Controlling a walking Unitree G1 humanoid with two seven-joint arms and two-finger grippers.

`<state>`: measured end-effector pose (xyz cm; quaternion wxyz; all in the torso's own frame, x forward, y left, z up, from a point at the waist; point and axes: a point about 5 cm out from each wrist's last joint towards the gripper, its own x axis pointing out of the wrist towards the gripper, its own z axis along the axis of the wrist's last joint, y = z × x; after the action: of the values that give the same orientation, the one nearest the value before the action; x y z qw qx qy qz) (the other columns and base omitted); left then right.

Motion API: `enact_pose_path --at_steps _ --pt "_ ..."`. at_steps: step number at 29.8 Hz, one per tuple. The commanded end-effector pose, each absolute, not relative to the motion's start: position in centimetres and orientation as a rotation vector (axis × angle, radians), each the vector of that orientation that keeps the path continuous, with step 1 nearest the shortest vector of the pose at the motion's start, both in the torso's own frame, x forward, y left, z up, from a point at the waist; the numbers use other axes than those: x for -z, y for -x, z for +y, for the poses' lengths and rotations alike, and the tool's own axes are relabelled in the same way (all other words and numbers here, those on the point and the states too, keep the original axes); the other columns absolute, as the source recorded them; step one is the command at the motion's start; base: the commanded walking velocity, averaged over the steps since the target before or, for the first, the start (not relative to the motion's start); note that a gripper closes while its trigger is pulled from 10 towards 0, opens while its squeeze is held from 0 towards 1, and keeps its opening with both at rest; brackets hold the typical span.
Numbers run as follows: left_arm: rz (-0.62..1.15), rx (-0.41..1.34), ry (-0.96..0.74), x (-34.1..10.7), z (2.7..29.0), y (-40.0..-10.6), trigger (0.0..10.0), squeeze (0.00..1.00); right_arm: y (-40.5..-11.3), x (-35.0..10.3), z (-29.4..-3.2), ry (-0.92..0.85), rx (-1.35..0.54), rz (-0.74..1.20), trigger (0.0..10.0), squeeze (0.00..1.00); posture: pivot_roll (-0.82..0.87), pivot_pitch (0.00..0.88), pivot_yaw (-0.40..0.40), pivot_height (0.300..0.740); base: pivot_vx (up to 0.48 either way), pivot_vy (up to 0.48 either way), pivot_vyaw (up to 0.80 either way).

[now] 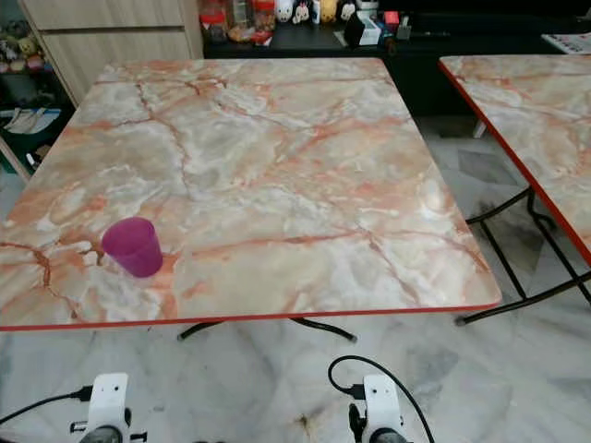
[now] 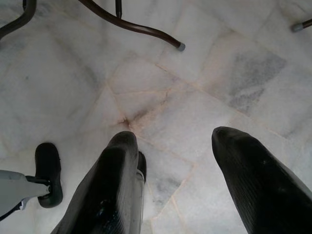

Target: Setting the table

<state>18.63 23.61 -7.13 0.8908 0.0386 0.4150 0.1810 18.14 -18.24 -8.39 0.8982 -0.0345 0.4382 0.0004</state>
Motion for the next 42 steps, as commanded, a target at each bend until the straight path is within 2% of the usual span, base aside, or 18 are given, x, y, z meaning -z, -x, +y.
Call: enact_pose_path --at_steps 1,6,8,9,13,14,17,21,23,25,26,31,32,37,38,40,42 --pt "0.899 -0.528 -0.070 7.3 25.9 -17.0 10.0 0.00 -17.6 8.7 -18.0 0.062 -0.001 0.927 10.0 0.00 0.02 0.122 -0.017 0.740 0.000 0.000 0.00" --pt "0.862 -0.771 -0.072 6.2 29.5 -16.0 10.0 0.00 -17.6 8.7 -18.0 0.061 0.000 0.927 10.0 0.00 0.02 0.114 -0.015 0.740 0.000 0.000 0.00" --pt "0.792 -0.937 -0.112 4.6 32.4 -15.8 10.0 0.00 -17.7 8.7 -18.0 0.065 -0.004 0.928 10.0 0.00 0.03 0.108 -0.015 0.740 0.000 0.000 0.00" --pt "0.792 -0.937 -0.112 4.6 32.4 -15.8 10.0 0.00 -17.7 8.7 -18.0 0.065 -0.004 0.928 10.0 0.00 0.03 0.108 -0.015 0.740 0.000 0.000 0.00" --pt "0.660 -1.082 -0.199 2.0 35.4 -16.5 10.0 0.00 -17.7 8.7 -17.9 0.066 -0.008 0.929 10.0 0.00 0.04 0.090 -0.012 0.740 0.000 0.000 0.00" --pt "0.571 -1.127 -0.294 0.0 36.9 -17.4 10.0 0.00 -17.7 8.7 -17.8 0.066 -0.012 0.929 10.0 0.00 0.04 0.086 -0.009 0.740 0.000 0.000 0.00" --pt "0.407 -1.188 -0.431 -3.7 38.9 -19.3 10.0 0.00 -17.9 8.6 -17.5 0.063 -0.020 0.926 10.0 0.00 0.04 0.082 -0.007 0.740 0.000 0.000 0.00" --pt "0.319 -1.212 -0.449 -5.6 39.6 -20.4 10.0 0.00 -17.9 8.6 -17.4 0.063 -0.023 0.925 10.0 0.00 0.04 0.075 -0.003 0.740 0.000 0.000 0.00" --pt "0.205 -1.113 -0.449 -8.0 39.1 -23.5 10.0 0.00 -17.9 8.6 -17.3 0.064 -0.029 0.925 10.0 0.00 0.05 0.066 0.001 0.740 0.000 0.000 0.00" --pt "0.170 -1.075 -0.444 -8.6 38.8 -24.4 10.0 0.00 -17.9 8.6 -17.2 0.064 -0.031 0.925 10.0 0.00 0.04 0.063 0.001 0.740 0.000 0.000 0.00" --pt "0.050 -0.956 -0.466 -10.7 37.1 -27.3 10.0 0.00 -17.9 8.7 -17.2 0.064 -0.031 0.926 10.0 0.00 0.04 0.056 0.002 0.740 0.000 0.000 0.00" --pt "-0.145 -0.714 -0.576 -14.6 32.7 -32.1 10.0 0.00 -17.7 8.7 -17.3 0.072 -0.032 0.933 10.0 0.00 0.04 0.050 0.004 0.740 0.000 0.000 0.00" --pt "-0.185 -0.613 -0.545 -15.7 30.6 -33.8 10.0 0.00 -17.7 8.7 -17.3 0.071 -0.031 0.932 10.0 0.00 0.03 0.045 0.004 0.740 0.000 0.000 0.00" --pt "-0.188 -0.435 -0.475 -16.4 27.7 -35.7 10.0 0.00 -17.7 8.7 -17.4 0.073 -0.029 0.932 10.0 0.00 0.02 0.036 0.006 0.740 0.000 0.000 0.00" --pt "-0.151 -0.287 -0.368 -16.2 26.0 -36.6 10.0 0.00 -17.7 8.7 -17.4 0.072 -0.028 0.933 10.0 0.00 0.02 0.034 0.007 0.740 0.000 0.000 0.00" --pt "-0.125 -0.182 -0.282 -16.1 24.7 -37.2 10.0 0.00 -17.7 8.7 -17.4 0.071 -0.026 0.933 10.0 0.00 0.02 0.034 0.008 0.740 0.000 0.000 0.00" --pt "-0.125 -0.103 -0.271 -16.6 23.8 -37.6 10.0 0.00 -17.7 8.7 -17.4 0.069 -0.024 0.932 10.0 0.00 0.02 0.040 0.008 0.740 0.000 0.000 0.00"
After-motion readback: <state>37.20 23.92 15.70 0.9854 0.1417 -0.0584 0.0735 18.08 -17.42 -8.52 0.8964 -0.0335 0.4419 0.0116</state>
